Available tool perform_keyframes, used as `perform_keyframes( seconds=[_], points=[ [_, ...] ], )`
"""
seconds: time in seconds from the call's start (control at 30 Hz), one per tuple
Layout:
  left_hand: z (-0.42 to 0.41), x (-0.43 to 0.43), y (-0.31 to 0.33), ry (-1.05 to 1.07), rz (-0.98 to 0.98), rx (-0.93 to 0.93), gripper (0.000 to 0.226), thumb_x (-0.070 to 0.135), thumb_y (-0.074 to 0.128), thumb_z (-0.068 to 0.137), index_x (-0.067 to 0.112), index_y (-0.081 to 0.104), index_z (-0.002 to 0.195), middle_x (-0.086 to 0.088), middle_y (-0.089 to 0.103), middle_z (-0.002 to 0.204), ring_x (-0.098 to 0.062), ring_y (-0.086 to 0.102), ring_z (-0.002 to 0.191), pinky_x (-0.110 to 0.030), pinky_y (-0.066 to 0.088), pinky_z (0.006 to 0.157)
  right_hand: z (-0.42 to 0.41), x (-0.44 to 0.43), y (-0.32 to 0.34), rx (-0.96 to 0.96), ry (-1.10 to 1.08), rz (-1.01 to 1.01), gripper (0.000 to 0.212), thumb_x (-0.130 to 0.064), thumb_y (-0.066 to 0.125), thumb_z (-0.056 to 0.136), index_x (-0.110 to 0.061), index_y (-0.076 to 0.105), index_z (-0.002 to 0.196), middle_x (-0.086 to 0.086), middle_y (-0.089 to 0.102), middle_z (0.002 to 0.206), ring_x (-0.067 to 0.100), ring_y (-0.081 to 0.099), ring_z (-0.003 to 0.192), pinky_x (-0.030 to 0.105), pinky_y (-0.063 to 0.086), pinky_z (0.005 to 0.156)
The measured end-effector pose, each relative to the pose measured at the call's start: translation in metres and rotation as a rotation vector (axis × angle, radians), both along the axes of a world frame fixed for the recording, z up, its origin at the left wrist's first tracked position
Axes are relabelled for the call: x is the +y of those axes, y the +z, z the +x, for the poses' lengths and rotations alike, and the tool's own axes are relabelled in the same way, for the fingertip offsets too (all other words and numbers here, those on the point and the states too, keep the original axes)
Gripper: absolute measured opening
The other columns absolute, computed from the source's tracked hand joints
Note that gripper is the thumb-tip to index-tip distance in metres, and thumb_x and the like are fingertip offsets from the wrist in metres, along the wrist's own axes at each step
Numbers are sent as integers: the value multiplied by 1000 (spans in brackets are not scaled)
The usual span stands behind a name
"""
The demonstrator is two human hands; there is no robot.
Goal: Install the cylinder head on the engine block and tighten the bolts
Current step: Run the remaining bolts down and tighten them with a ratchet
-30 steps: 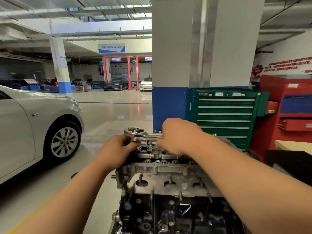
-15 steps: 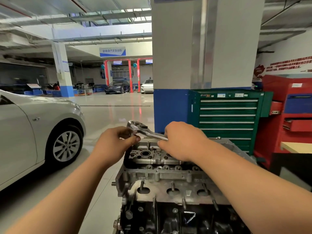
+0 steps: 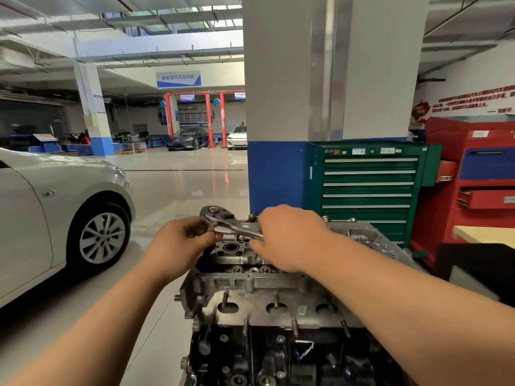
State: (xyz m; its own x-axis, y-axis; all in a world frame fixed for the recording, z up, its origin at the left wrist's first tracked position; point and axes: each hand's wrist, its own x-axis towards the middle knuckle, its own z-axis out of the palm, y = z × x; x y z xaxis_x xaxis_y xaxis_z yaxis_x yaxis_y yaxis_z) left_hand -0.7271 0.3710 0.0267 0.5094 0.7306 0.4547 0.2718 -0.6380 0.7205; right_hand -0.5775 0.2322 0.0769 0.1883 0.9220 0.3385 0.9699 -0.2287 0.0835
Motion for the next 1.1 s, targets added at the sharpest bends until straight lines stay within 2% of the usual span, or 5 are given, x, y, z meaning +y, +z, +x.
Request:
perform_keyframes(
  seconds=[0.2,0.33,0.63,0.87,1.1],
  points=[
    [-9,11,-6,-34,-60,-28,8,23,68,89,24,74,95,10,75,88,-5,66,86,-7,44,71,-19,8,25,-95,67,-97,37,-36,48,97,-19,37,67,-2,44,71,15,42,57,27,27,47],
    [-16,18,-8,-79,-143,-22,12,24,65,91,21,73,100,9,75,94,-6,67,95,-21,46,86,-23,17,29,-228,127,-87,39,-33,48,98,-19,36,64,-3,39,68,16,40,54,28,27,45],
    [-7,15,-13,-62,-84,-38,9,32,61,93,36,69,91,28,71,88,12,64,85,-11,45,73,20,66,26,-251,-14,-145,20,-32,43,97,-17,56,92,3,61,92,25,52,78,36,36,71],
    [6,2,-32,72,17,-180,11,33,55,96,39,62,90,24,69,85,14,60,85,0,38,62,6,61,23,-137,-135,-114,22,-12,48,89,-15,39,69,0,41,73,19,41,58,32,32,52],
    [1,-6,-30,89,31,-149,20,30,55,97,41,61,81,35,66,80,17,59,80,-1,37,58,-25,22,26,-33,-173,-181,13,-14,52,89,-18,53,101,3,50,94,25,50,91,38,31,84]
  ],
)
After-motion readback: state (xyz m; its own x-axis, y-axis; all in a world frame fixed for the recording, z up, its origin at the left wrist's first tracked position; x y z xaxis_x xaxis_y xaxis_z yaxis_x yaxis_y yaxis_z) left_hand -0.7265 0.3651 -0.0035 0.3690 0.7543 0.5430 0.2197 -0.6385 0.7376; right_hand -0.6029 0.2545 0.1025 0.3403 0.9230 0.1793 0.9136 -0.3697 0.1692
